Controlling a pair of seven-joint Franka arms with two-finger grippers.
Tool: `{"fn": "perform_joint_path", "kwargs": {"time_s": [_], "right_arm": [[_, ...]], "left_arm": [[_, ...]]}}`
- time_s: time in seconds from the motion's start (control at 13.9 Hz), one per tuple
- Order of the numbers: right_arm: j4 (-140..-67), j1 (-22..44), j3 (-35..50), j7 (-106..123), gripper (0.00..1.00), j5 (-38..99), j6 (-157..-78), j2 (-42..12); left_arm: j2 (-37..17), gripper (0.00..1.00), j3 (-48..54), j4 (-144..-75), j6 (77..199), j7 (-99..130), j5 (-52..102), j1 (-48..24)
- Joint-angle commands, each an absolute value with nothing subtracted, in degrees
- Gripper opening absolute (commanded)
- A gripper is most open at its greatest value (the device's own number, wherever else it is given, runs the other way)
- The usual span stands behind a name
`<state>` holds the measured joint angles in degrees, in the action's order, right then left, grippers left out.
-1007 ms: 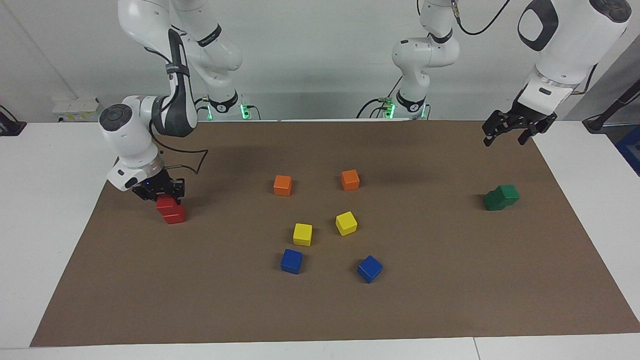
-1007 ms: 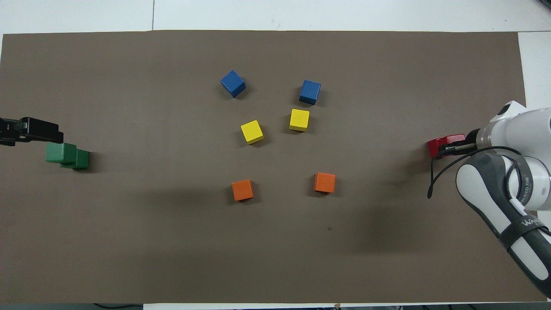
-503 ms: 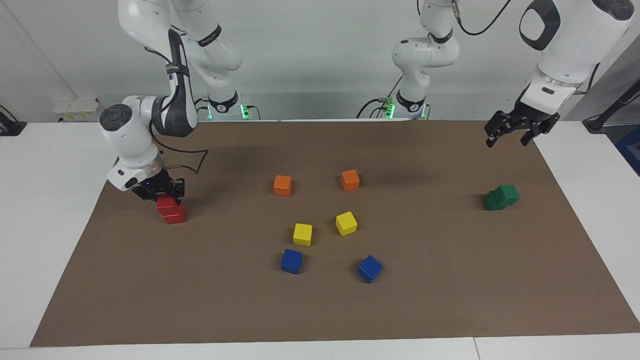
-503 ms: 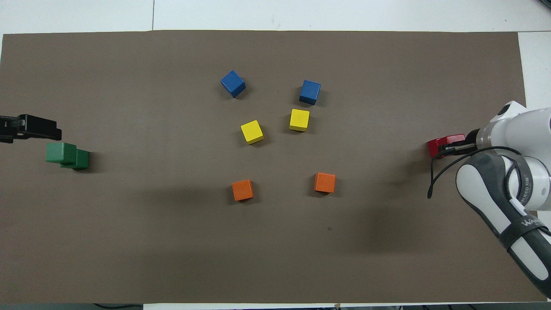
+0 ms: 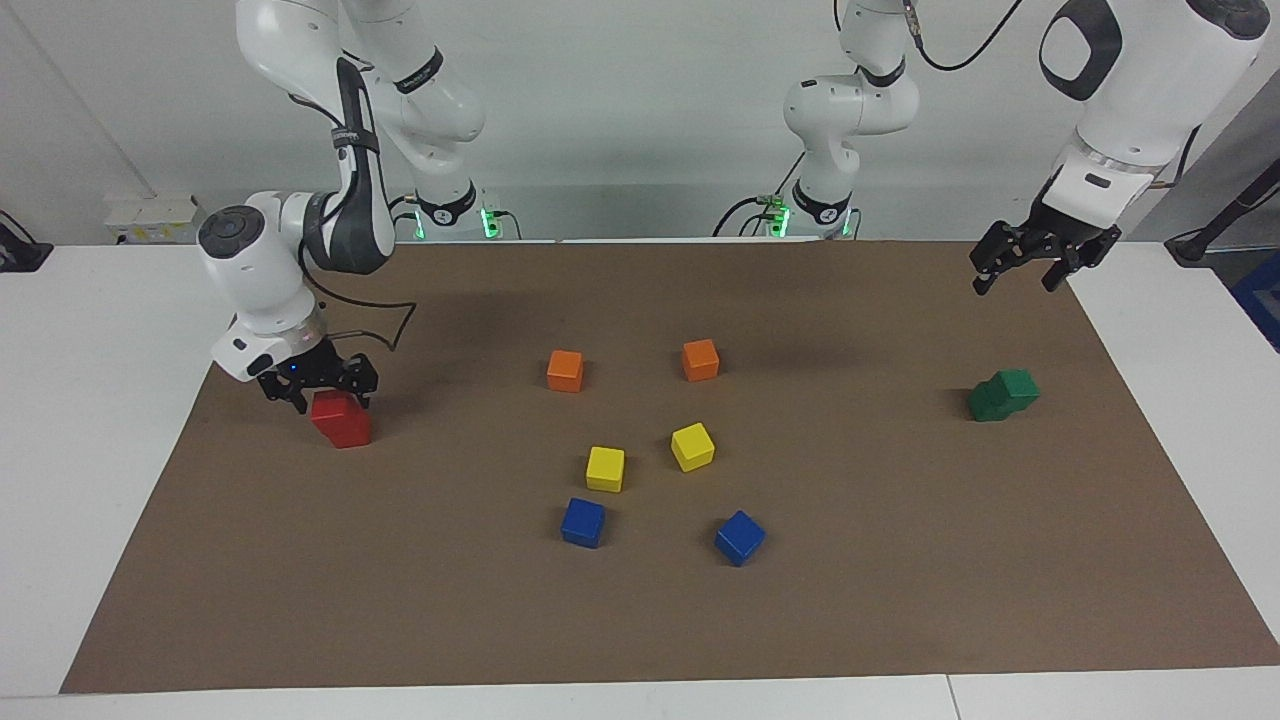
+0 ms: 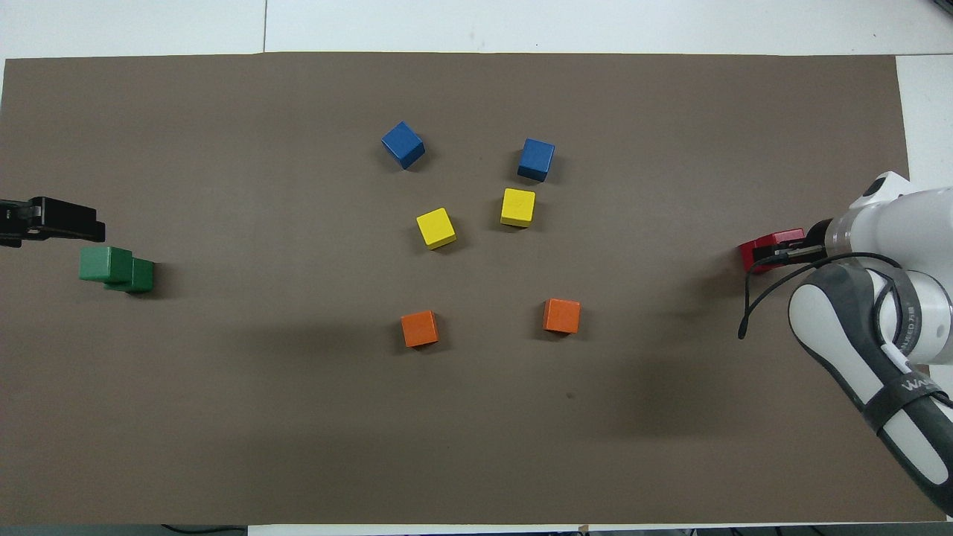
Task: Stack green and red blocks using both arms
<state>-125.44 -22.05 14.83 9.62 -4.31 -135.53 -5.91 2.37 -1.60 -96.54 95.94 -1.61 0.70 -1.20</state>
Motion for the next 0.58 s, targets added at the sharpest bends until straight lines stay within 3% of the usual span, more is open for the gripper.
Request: {"fn": "perform_joint_path", "kwargs": {"time_s": [0.0, 0.22, 0.5], "right_arm": [[-125.95, -22.50, 15.12, 9.32, 0.99, -3.43, -136.59, -5.45], [-123.32, -21.36, 15.29, 6.87, 1.00, -3.43, -133.96, -5.27], [-114.02, -17.76, 15.38, 1.24, 1.00, -3.43, -120.53, -3.61]], "left_arm": [[1.58, 1.00, -2.20, -95.19, 95.54, -0.88, 0.53, -1.58], [1.84, 1.00, -2.20, -95.36, 95.27, -0.88, 0.53, -1.58], [1.93, 1.00, -2.20, -95.62, 95.45, -1.23, 0.53, -0.45]]}}
